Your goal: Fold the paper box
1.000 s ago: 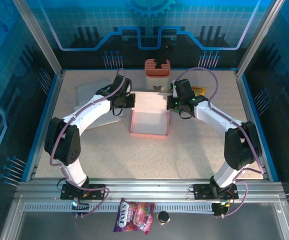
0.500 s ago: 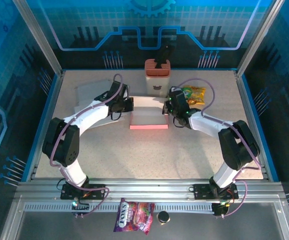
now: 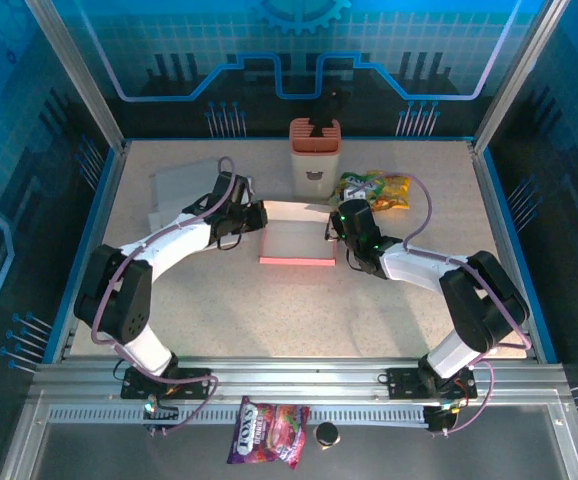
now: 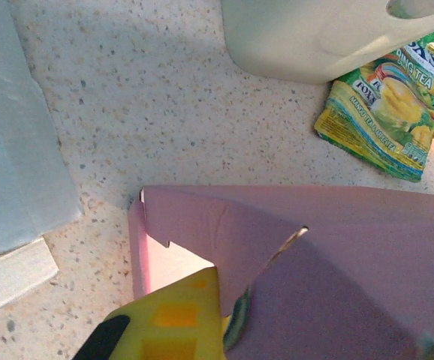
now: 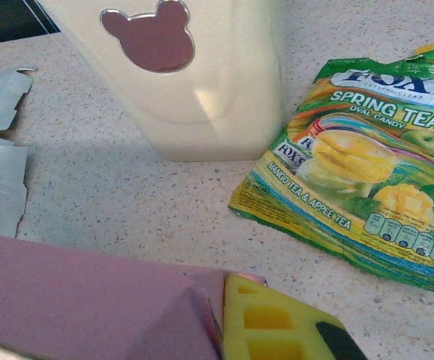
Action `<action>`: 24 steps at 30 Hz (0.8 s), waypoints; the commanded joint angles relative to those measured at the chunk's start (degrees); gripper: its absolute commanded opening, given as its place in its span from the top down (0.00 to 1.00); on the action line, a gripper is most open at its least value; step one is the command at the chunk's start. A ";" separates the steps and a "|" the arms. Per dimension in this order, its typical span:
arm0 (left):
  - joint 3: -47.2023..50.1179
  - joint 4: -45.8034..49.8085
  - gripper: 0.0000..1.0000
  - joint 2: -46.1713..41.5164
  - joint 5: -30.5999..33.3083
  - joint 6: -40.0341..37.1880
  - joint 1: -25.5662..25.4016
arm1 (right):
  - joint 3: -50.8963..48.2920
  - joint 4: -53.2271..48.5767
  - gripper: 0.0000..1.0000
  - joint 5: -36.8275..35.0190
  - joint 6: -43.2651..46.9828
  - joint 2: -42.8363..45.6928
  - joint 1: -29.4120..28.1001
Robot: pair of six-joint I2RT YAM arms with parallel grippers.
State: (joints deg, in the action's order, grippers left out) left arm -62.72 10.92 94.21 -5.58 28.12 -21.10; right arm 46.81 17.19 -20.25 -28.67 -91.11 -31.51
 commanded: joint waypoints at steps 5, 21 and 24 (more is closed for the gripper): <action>-8.49 9.17 1.00 2.20 -4.72 8.09 -0.14 | 3.02 -0.10 1.00 1.53 0.66 1.07 -1.58; 5.27 -1.30 1.00 -0.73 -5.33 5.17 -0.25 | -0.67 1.16 1.00 3.79 0.70 1.45 -2.13; 7.25 -1.47 1.00 -1.32 -4.57 4.67 -0.23 | -0.98 -0.54 1.00 3.92 1.25 2.13 -2.48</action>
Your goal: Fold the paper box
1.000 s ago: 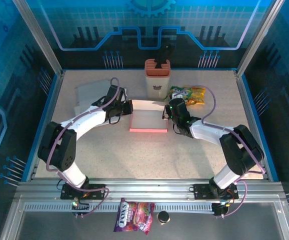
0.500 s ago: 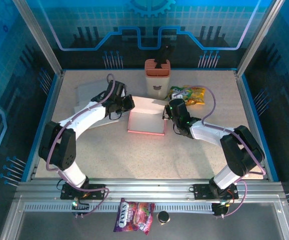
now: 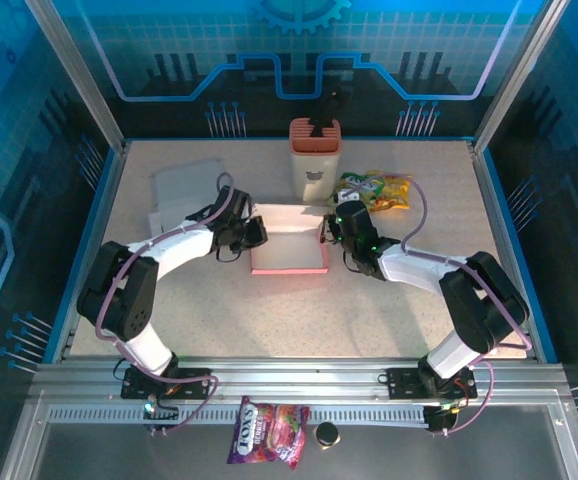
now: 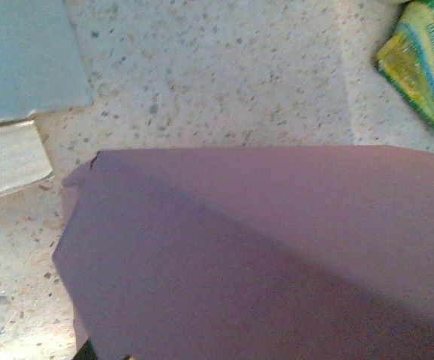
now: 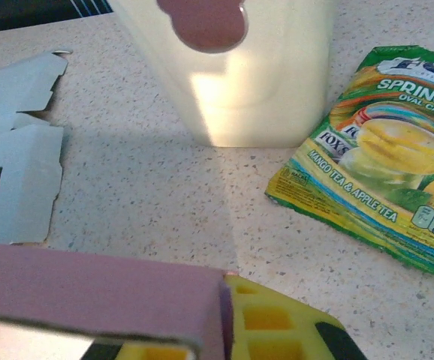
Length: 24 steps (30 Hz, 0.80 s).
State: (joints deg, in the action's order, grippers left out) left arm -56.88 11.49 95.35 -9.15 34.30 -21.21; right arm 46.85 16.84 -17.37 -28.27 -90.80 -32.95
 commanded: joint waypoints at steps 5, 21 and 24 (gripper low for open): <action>0.30 -0.46 1.00 -4.33 -1.80 -1.53 -0.17 | 0.69 -5.20 1.00 -2.44 3.25 2.70 -2.18; -2.70 19.86 0.41 -20.01 5.62 -14.72 -0.11 | 12.32 -21.04 1.00 -1.61 5.97 -2.84 -0.30; -7.33 22.92 0.39 -16.23 5.27 -20.80 1.31 | 13.60 -21.85 1.00 0.14 6.74 -3.73 0.28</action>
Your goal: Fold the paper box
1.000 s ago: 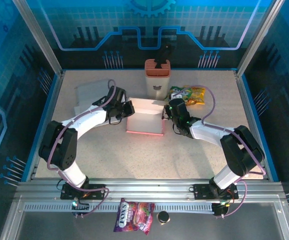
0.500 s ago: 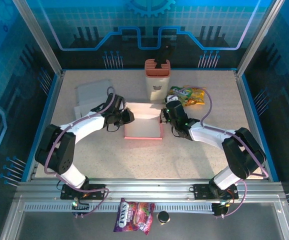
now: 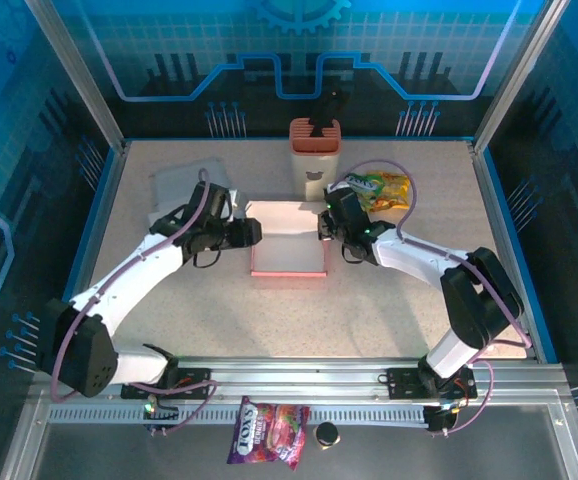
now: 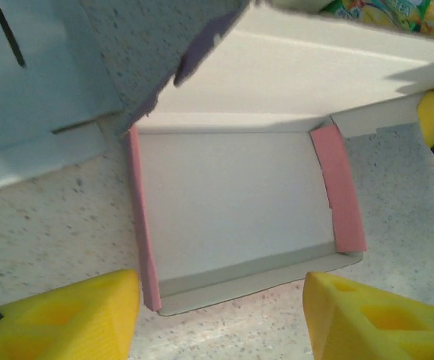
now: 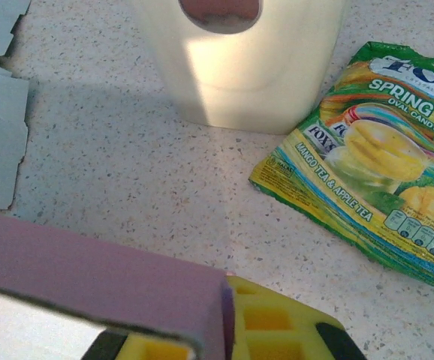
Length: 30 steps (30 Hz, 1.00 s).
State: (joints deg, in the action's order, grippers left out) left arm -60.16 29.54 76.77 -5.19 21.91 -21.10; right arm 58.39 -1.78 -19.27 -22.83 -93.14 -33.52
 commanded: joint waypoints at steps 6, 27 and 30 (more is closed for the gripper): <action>-11.34 7.74 0.37 11.31 3.98 -16.87 2.95 | 3.77 -4.28 1.00 5.10 2.26 -2.50 1.82; -17.06 4.88 0.88 20.54 -1.97 -22.03 5.46 | 5.68 -5.52 1.00 8.19 2.66 -4.22 2.71; -18.05 5.42 0.98 21.56 -2.44 -21.93 5.46 | 5.85 -5.68 1.00 8.19 2.64 -4.41 2.66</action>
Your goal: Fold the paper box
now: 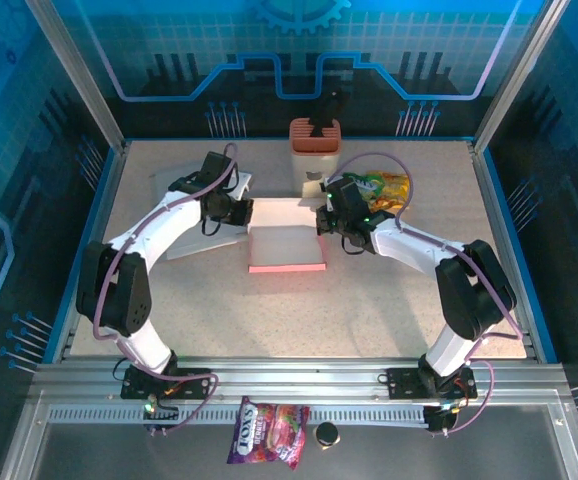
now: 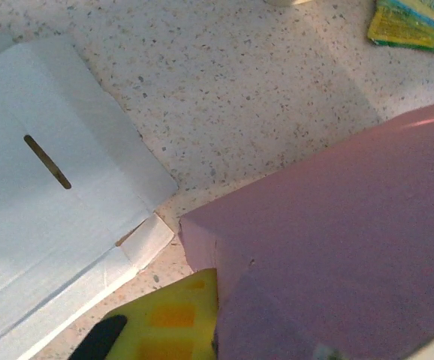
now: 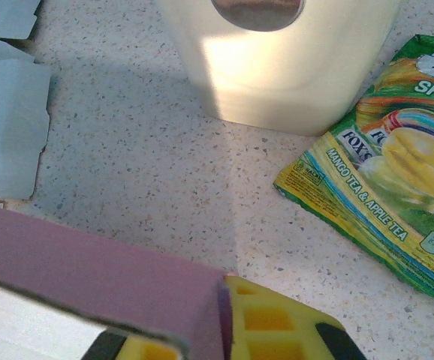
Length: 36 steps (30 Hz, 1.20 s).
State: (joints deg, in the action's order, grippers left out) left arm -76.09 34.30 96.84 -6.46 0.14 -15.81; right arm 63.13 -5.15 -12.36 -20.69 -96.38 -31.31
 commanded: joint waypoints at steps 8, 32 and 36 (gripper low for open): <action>-3.02 -0.24 1.00 2.03 1.39 6.49 -0.05 | 2.07 -1.84 1.00 -0.24 -1.63 -1.51 -0.40; 13.84 -26.56 1.00 -2.54 0.40 20.73 -4.21 | -11.62 23.92 1.00 -3.92 -5.10 2.70 -2.47; 18.05 -28.93 1.00 -4.79 1.30 20.86 -5.55 | -14.79 24.45 1.00 -5.22 -4.63 4.07 -2.99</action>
State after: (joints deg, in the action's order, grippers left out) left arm -60.62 9.10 93.97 -2.70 19.64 -19.49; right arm 50.13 14.37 -18.26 -25.71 -94.28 -32.64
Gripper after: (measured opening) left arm 0.056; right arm 0.058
